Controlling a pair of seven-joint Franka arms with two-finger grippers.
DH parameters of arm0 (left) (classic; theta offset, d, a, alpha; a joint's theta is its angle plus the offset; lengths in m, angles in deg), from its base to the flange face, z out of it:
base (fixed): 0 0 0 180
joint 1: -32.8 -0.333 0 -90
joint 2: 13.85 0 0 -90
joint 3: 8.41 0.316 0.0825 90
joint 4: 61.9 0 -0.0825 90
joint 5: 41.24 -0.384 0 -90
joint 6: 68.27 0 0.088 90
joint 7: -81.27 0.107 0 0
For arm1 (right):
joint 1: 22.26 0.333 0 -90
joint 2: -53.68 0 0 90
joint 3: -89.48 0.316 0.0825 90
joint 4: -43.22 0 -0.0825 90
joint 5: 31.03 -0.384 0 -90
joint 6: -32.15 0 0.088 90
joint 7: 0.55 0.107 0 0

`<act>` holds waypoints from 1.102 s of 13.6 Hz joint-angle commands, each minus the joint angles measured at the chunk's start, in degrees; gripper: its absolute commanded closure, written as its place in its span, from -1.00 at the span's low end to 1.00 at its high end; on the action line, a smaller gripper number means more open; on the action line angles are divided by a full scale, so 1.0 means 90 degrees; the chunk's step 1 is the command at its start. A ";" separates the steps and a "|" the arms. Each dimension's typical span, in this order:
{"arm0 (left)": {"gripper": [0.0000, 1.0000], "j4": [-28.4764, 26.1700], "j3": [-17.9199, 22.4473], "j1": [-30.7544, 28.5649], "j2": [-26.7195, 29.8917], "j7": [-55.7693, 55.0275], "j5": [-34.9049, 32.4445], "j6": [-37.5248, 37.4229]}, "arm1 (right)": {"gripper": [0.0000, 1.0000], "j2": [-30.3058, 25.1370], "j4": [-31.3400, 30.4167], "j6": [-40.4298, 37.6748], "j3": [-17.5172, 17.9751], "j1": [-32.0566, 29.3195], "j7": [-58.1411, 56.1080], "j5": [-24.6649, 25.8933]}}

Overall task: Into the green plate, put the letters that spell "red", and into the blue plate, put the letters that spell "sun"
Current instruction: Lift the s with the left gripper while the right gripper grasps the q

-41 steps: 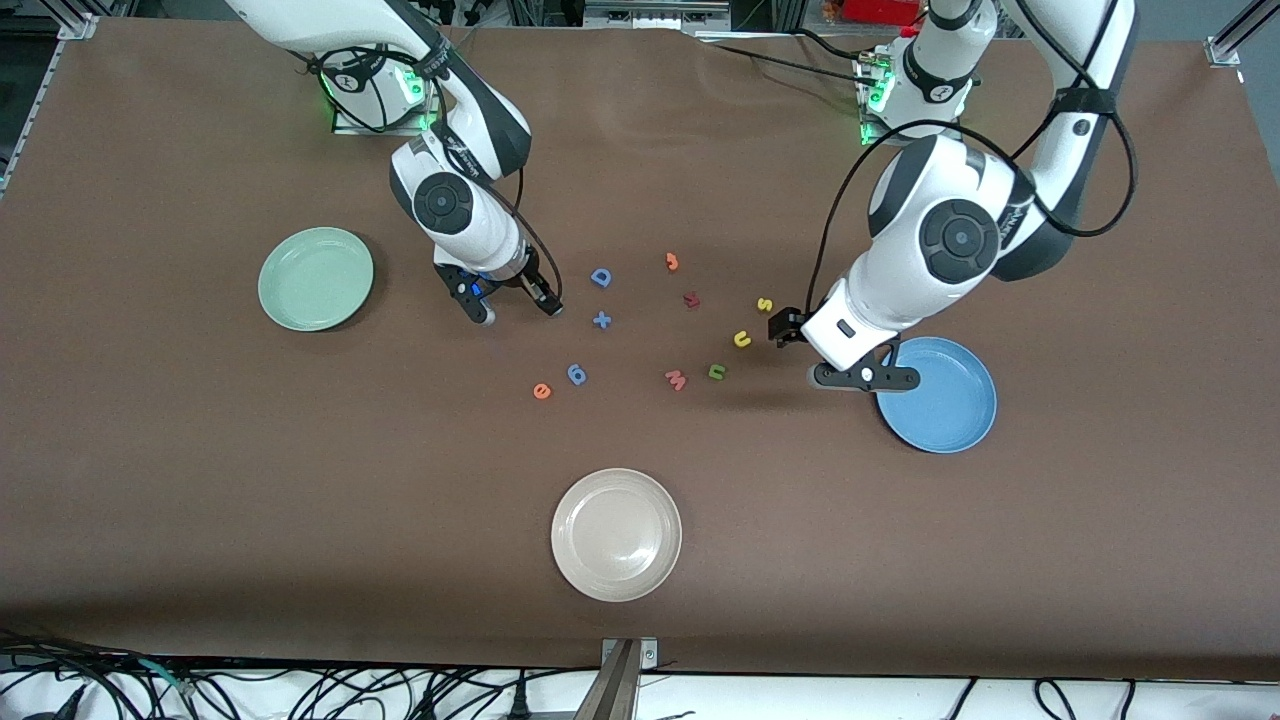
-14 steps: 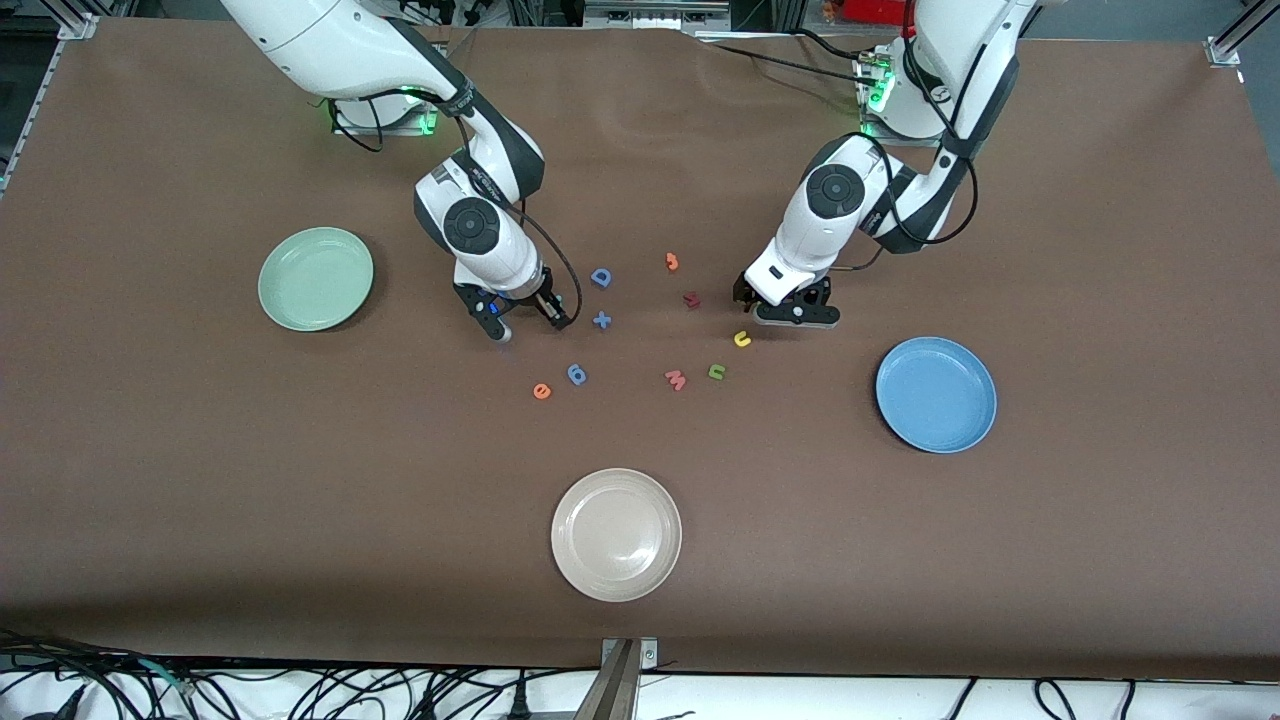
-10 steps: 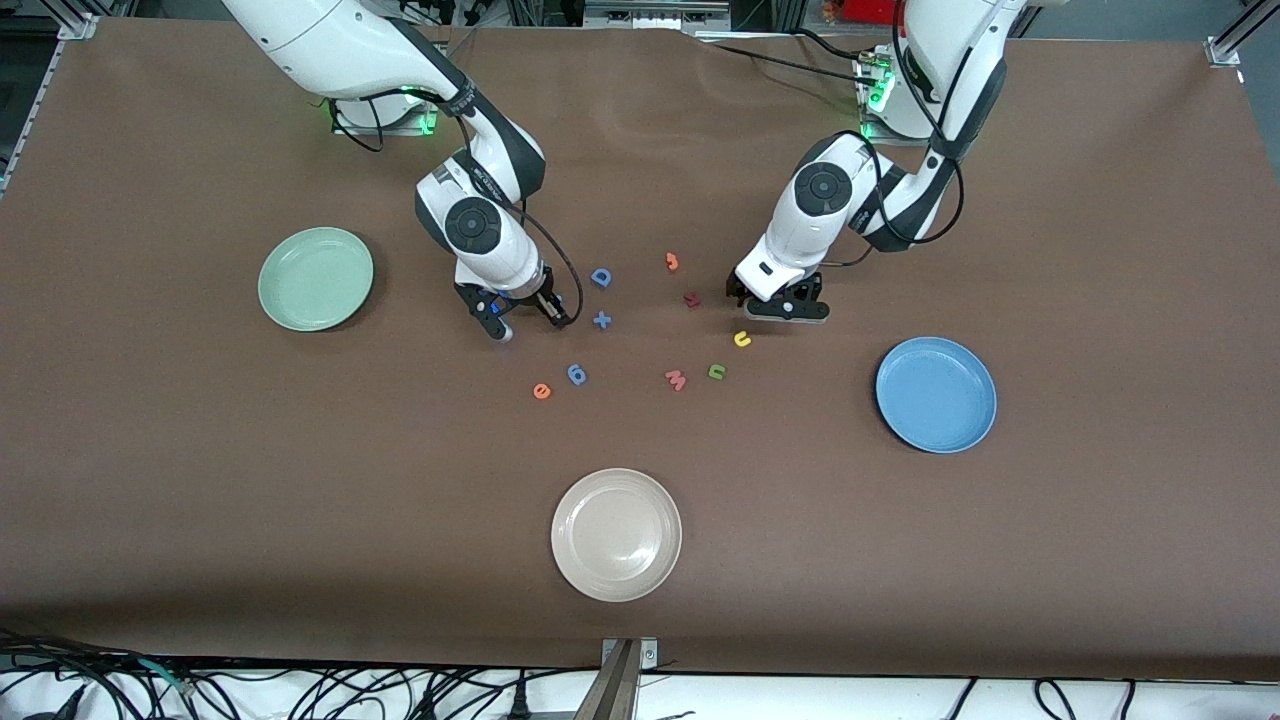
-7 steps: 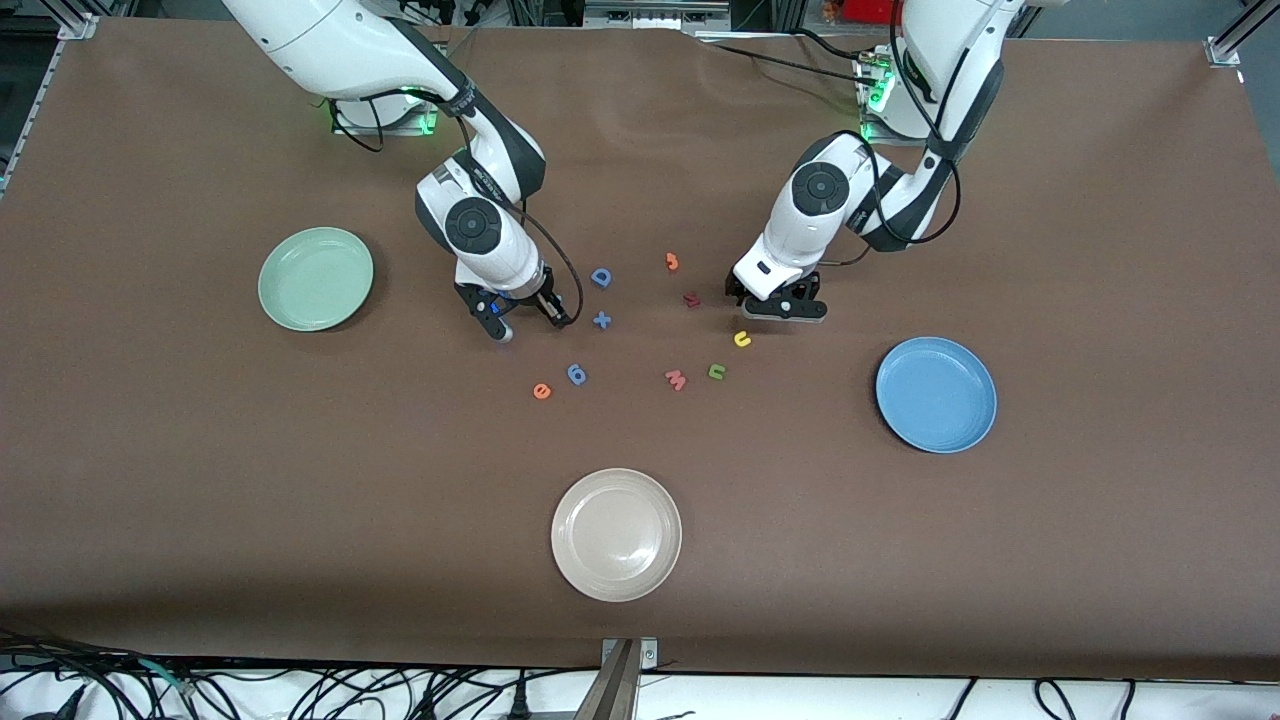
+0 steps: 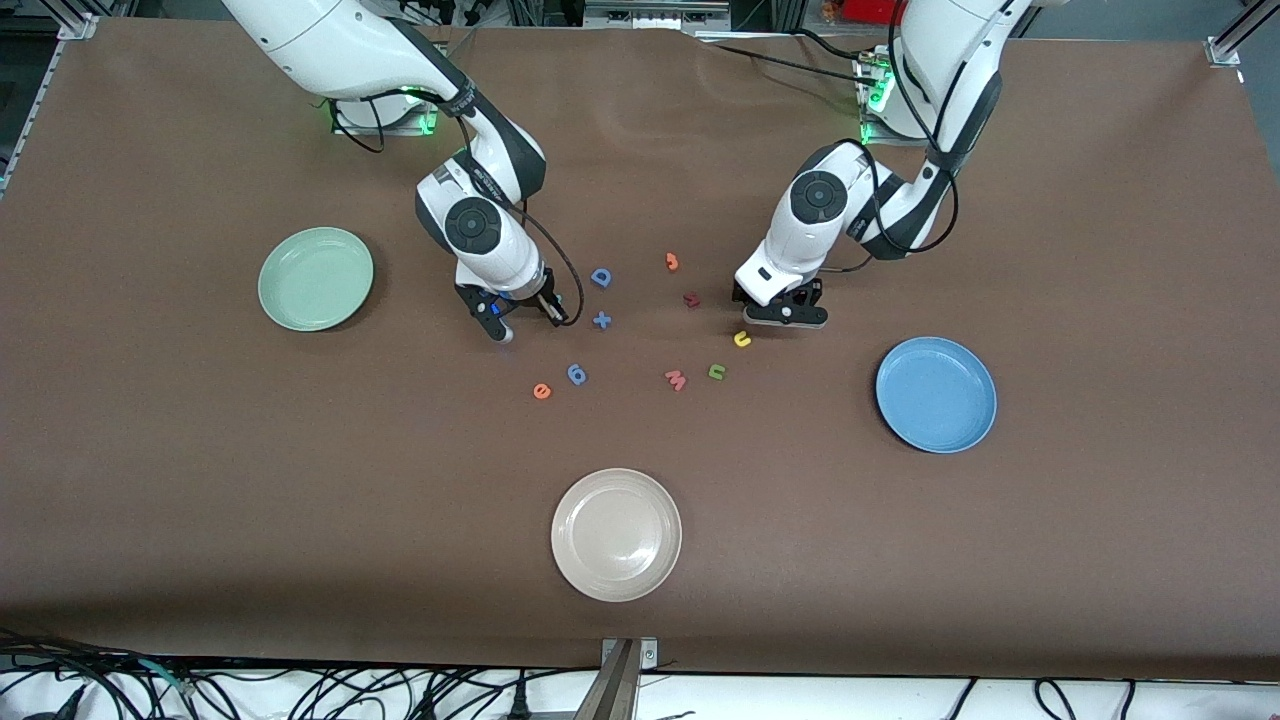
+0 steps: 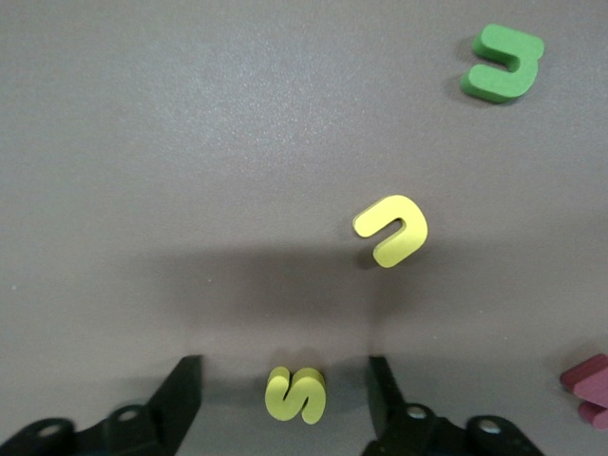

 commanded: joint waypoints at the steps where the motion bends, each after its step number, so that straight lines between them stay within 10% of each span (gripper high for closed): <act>1: -0.08 0.0109 0.0000 -0.0002 -0.0063 -0.0169 -0.0244 0.0019 | 1.00 0.0107 0.0073 0.0035 -0.0050 0.0065 0.0151 0.0160; 12: 0.33 0.0099 -0.0010 0.0174 -0.0033 -0.0520 -0.0244 -0.0049 | 1.00 -0.0556 0.1371 -0.2794 -0.0070 -0.0276 -0.0316 0.0023; 15: 0.46 0.0099 0.0000 0.0203 -0.0043 -0.0540 -0.0244 -0.0049 | 1.00 -0.1150 0.1421 -0.3575 -0.0128 -0.0656 -0.1552 -0.0765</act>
